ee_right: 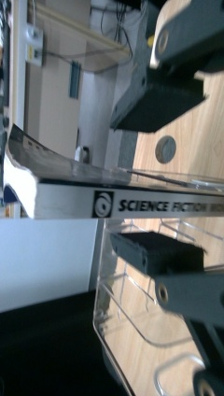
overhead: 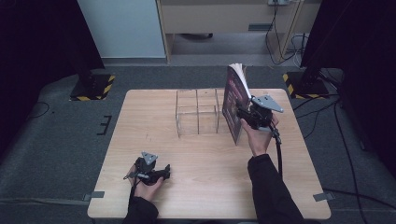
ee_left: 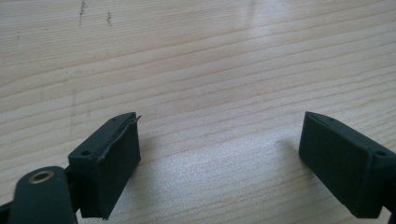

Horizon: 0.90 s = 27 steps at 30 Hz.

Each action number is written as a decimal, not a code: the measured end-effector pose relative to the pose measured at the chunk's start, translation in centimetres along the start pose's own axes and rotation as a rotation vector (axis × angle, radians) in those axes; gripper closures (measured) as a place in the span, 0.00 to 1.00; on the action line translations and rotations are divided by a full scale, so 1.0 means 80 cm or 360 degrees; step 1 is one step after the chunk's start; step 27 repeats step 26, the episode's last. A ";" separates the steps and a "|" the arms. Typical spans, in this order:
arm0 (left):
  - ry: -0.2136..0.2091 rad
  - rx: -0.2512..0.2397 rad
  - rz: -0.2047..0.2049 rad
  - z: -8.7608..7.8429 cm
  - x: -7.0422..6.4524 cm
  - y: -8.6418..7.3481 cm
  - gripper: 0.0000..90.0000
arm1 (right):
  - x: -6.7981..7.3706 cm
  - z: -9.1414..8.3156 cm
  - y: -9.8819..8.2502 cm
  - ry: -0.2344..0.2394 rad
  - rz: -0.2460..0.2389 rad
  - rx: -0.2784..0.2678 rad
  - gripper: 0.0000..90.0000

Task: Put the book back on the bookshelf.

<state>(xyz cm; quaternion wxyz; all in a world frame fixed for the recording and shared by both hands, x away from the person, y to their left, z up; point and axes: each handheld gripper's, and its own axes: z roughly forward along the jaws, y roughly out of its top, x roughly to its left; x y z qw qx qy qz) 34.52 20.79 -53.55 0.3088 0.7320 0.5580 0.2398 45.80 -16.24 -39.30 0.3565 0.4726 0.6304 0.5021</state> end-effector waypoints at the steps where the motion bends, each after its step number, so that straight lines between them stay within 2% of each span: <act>1: 0.0000 0.0000 0.0000 0.000 0.000 0.000 0.13 | -0.001 -0.003 0.000 0.0030 0.0000 0.0002 0.36; 8: 0.0000 0.0000 0.0001 0.000 0.000 0.000 0.13 | -0.009 -0.025 -0.003 0.0119 0.0022 -0.0023 0.25; 14: 0.0000 0.0000 0.0000 0.000 0.000 0.000 0.13 | -0.017 -0.049 -0.013 0.0169 -0.0006 -0.0003 0.21; 17: 0.0000 0.0000 0.0000 0.000 0.000 0.000 0.13 | -0.022 -0.061 -0.026 0.0203 -0.0041 0.0033 0.19; 21: 0.0000 0.0000 0.0000 0.000 0.000 0.000 0.13 | -0.031 -0.073 -0.049 0.0224 -0.0027 0.0087 0.17; 24: 0.0000 0.0000 0.0000 0.000 0.000 0.000 0.13 | -0.042 -0.079 -0.072 0.0240 0.0002 0.0170 0.16; 26: -0.0001 0.0001 0.0000 0.000 0.000 0.000 0.13 | -0.049 -0.081 -0.088 0.0208 -0.0012 0.0225 0.16; 27: -0.0001 0.0001 0.0000 0.000 0.000 0.000 0.13 | -0.049 -0.081 -0.088 0.0208 -0.0012 0.0225 0.16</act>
